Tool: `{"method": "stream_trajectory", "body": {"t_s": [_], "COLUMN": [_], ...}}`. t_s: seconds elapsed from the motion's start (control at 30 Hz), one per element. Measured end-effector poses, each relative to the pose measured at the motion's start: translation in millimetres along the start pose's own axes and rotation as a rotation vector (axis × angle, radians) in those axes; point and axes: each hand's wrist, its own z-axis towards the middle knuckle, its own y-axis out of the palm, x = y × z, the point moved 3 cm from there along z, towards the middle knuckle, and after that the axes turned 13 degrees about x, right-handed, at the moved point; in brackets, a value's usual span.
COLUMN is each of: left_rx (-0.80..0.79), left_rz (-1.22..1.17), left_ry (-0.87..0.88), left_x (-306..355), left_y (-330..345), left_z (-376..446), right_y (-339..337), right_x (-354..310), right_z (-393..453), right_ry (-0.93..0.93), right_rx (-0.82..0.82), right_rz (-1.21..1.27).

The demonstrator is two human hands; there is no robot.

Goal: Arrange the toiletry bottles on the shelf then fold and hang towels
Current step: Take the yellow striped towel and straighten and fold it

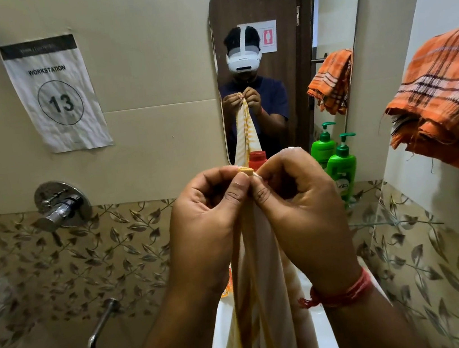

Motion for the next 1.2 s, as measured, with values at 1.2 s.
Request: {"method": "stream_trajectory", "body": {"t_s": [1.2], "left_rx": [0.438], "left_rz": [0.06], "left_ry": [0.318], "left_x": [50.8], "left_y": [-50.1], "left_z": [23.1], "right_y": [-19.5], "right_x": [56.5], "right_z": [-68.4], "right_ry": [0.595], "right_rx": [-0.919], "right_rz": [0.217]}}
